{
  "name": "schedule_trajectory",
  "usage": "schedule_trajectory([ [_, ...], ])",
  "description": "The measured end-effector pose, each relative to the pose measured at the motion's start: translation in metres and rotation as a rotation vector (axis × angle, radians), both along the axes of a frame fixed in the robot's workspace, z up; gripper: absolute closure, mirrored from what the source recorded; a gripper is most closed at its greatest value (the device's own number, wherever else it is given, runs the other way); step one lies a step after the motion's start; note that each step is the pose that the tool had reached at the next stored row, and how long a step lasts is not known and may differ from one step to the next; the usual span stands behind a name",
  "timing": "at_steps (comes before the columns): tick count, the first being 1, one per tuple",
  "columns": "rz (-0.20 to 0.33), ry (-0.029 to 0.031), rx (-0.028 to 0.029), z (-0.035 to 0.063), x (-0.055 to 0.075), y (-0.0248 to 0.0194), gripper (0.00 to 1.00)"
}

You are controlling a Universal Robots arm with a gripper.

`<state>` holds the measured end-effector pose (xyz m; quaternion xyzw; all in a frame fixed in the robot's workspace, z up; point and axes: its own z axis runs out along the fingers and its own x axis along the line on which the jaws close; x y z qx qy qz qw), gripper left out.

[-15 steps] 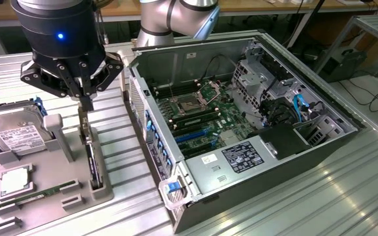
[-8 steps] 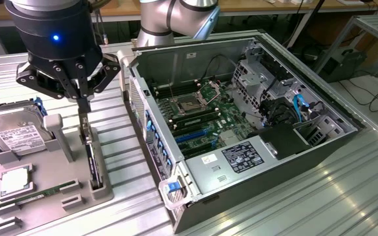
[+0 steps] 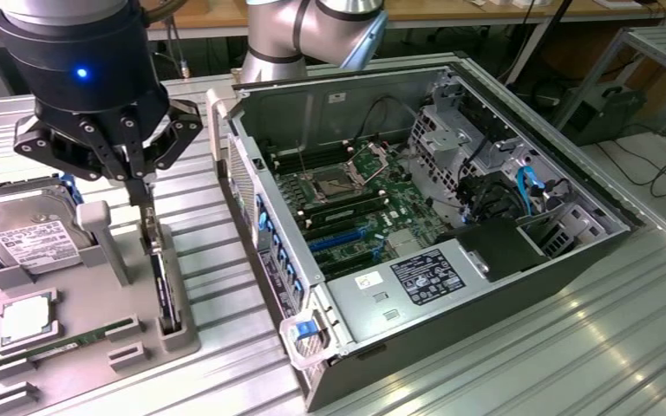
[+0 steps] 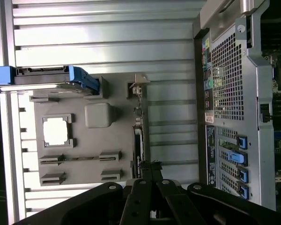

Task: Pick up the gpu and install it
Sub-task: 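Reach for the gpu, then pick up the gpu and move the gpu toward the slot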

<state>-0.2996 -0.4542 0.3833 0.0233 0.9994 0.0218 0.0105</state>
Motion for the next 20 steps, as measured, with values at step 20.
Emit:
schedule_trajectory([
  [20,0.002,0.0001,0.0000,-0.0011,-0.0075,-0.0039,0.89],
])
